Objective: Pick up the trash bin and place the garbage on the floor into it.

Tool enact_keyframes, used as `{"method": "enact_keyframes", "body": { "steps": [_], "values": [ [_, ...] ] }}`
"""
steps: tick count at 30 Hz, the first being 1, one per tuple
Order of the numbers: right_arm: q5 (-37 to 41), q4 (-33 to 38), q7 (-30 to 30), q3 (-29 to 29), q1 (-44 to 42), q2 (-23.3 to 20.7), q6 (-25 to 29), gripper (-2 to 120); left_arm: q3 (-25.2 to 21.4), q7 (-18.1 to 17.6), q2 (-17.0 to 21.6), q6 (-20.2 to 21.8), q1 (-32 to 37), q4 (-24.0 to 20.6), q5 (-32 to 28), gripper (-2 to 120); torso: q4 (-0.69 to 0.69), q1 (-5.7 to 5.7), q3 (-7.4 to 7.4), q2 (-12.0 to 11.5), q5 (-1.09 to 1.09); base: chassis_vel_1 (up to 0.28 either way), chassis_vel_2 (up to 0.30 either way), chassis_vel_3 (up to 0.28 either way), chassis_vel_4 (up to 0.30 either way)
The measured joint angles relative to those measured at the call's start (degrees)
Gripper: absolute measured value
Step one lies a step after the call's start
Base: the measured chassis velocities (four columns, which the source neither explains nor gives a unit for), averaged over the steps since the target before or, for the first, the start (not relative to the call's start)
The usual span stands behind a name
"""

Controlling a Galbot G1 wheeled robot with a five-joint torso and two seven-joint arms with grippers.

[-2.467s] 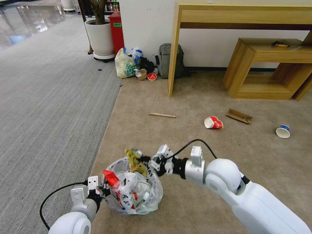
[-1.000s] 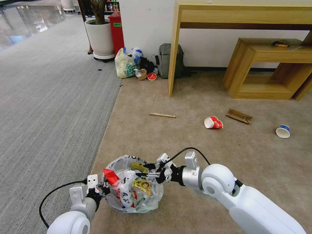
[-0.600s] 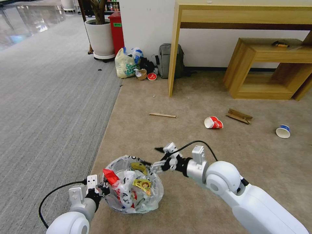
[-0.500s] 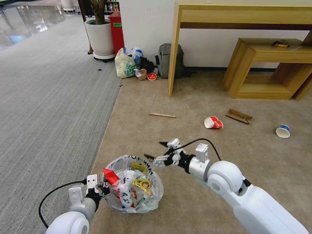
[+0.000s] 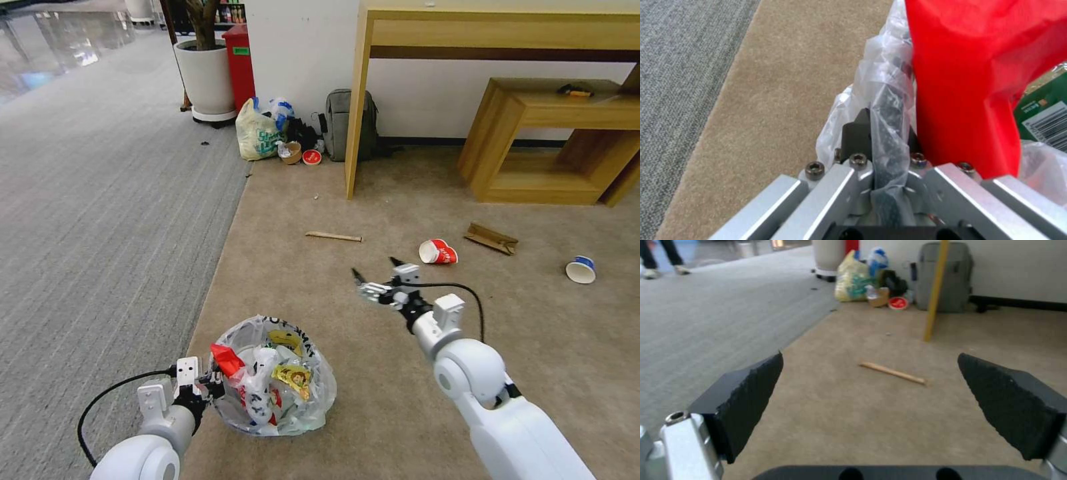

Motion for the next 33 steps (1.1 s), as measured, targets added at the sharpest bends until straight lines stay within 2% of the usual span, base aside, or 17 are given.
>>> {"method": "enact_keyframes", "body": {
  "steps": [10,33],
  "values": [
    [-1.0,1.4,-1.9,4.3,-2.5,0.2,0.5,100,0.3,0.5,0.1,-0.1,0.0,0.0,0.1,0,0.01,0.00,0.00,0.0,0.00,-0.004,-0.003,0.005,0.005],
    [-0.2,2.4,-2.2,4.1,-2.3,-0.1,0.0,100,0.2,1.0,0.1,-0.6,1.3,-1.0,0.8,0,0.01,0.00,0.00,0.0,-0.01,-0.102,-0.094,0.099,0.104]
  ]
}}
